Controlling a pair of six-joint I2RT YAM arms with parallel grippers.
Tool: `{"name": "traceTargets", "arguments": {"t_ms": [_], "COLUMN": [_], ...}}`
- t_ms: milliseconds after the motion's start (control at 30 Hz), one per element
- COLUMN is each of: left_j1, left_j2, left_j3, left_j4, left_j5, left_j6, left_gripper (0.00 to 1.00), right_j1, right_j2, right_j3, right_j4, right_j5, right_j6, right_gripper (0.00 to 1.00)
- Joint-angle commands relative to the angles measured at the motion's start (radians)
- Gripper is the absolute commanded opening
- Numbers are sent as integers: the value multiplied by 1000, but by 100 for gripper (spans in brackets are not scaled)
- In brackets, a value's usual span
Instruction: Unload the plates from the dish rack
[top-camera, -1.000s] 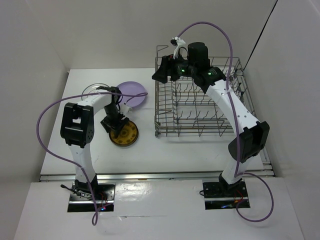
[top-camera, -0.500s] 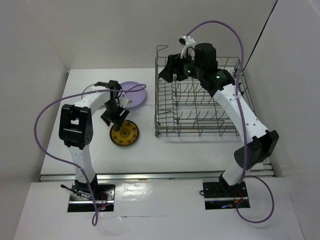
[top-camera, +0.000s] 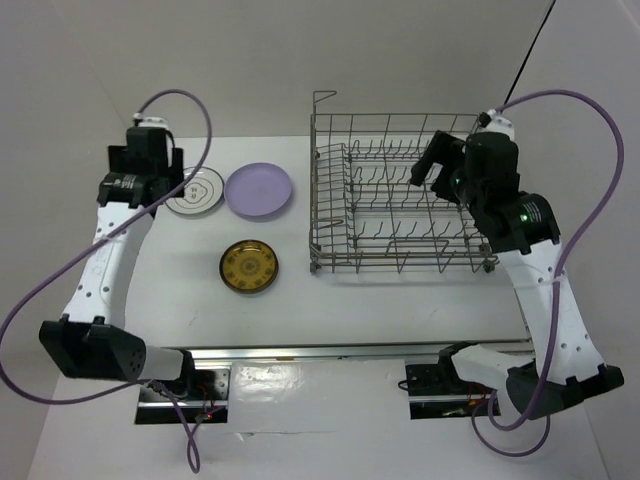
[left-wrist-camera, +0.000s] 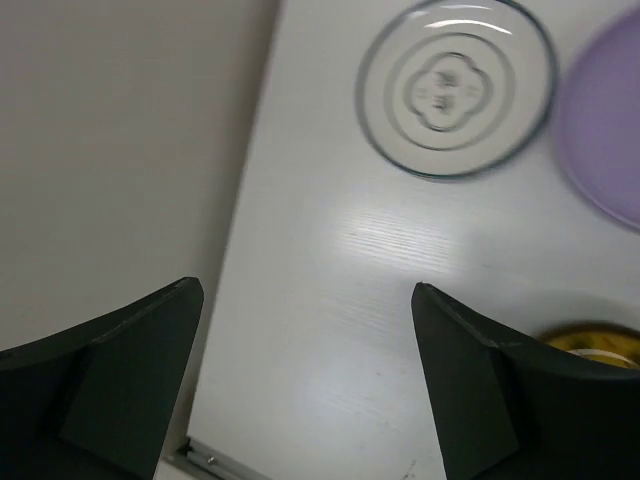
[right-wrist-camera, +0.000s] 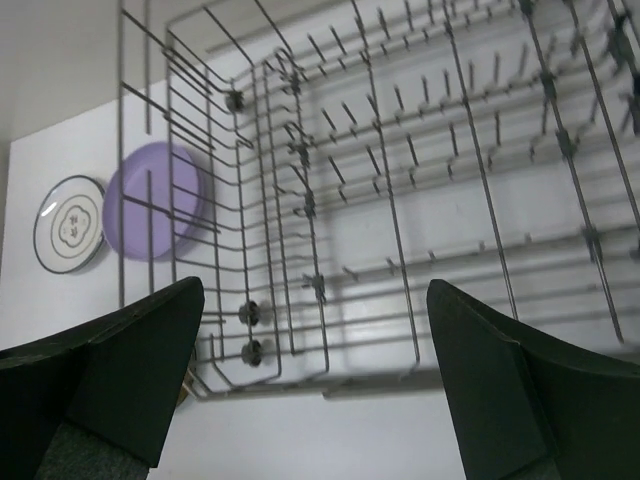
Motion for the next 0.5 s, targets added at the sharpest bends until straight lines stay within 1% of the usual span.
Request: {"name": "traceTargets", "arguments": {"t_ms": [0,33,100,133,167,200,233,267,367,467], "left_j1": [79,95,141,158,175,191,223,254,276,288], "left_j2": [-67,-80,-123,-139,-154,-171,-208,-228,-335,-441], "left_j3": [-53,-68,-129,-156,-182,-205,-243,-272,-321,-355], "left_j4": [-40,-89,-129,-140,-140,-152,-152,-177,-177,-186], "left_j5": [-253,-309,-379,-453,-488,-518,-555,-555,-546,-558], "left_j6": [-67,-67,-76,-77,-66,-66,-66,-66,-9,0], "left_gripper": [100,100,100,100,100,100,100,100,100,100], "right_j1": [5,5,5,5,5,5,5,5,-4,-4], "right_j2": [-79,-95,-119,-119,-119,-128,-129,-139,-139,-161], "right_j3": [-45,-71,-83,-83,-83,-68,-68,-68,-57,-57], "right_j4": [-189,-189,-233,-256,-285,-345,-368,-405,-482,-482], "right_j5": [115,86,55,55,46,66,78,112,176,179], "right_j6": [161,161,161,181,199,219,242,243,270,266], "right_gripper": [100,100,100,100,100,100,100,100,100,100]}}
